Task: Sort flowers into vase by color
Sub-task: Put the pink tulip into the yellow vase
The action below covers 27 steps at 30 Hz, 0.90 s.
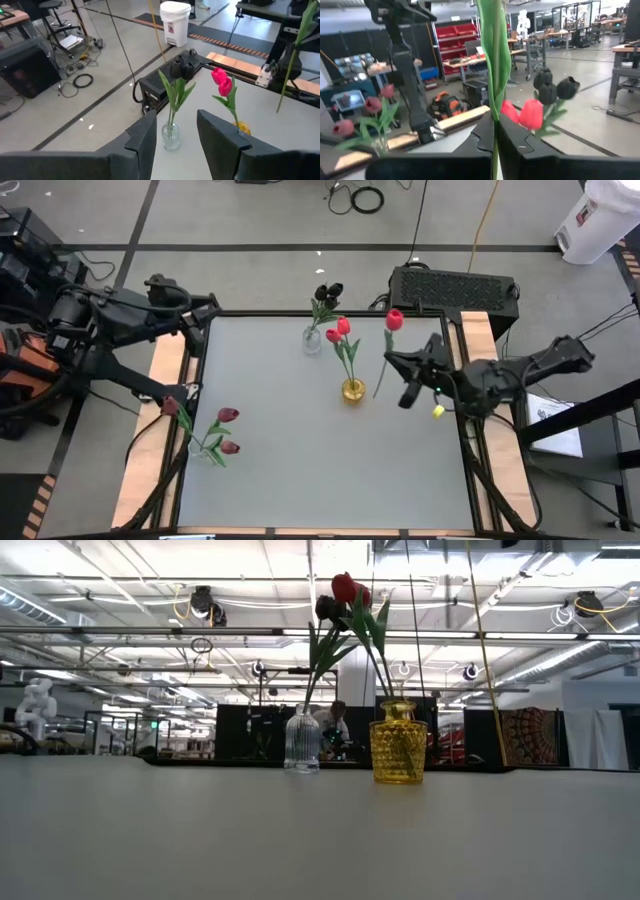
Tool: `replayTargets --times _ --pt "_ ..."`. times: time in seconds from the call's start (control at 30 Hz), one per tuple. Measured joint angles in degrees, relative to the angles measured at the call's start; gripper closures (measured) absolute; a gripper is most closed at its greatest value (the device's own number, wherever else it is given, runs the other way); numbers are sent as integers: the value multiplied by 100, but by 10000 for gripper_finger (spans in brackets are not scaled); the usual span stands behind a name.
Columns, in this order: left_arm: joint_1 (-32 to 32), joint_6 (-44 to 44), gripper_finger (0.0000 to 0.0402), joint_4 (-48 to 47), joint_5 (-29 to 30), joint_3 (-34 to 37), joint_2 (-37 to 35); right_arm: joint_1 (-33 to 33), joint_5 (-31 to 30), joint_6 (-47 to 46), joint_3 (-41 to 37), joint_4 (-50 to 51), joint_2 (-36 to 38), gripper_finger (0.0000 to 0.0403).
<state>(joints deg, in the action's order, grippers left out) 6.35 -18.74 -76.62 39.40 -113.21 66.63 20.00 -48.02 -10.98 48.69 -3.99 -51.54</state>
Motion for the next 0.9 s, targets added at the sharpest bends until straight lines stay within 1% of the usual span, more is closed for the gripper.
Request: replayTargets --times 0.1,0.17,0.27,0.47,0.7,0.9 --pt "0 24 254 2 51 0 0 -460 511 42 2 -414 -186 403" --pt "-1 105 254 2 52 0 0 -698 745 75 2 -650 -293 403" --pt "-2 111 254 4 55 0 0 -959 969 75 9 -839 -445 403" --pt "-2 113 254 4 56 0 0 -1372 1344 -252 11 -841 -857 403" --pt "-1 114 254 6 52 0 0 -1671 1387 -329 11 -838 -1218 403" --pt "-1 115 254 7 50 0 0 -1816 1387 -334 11 -735 -1352 403"
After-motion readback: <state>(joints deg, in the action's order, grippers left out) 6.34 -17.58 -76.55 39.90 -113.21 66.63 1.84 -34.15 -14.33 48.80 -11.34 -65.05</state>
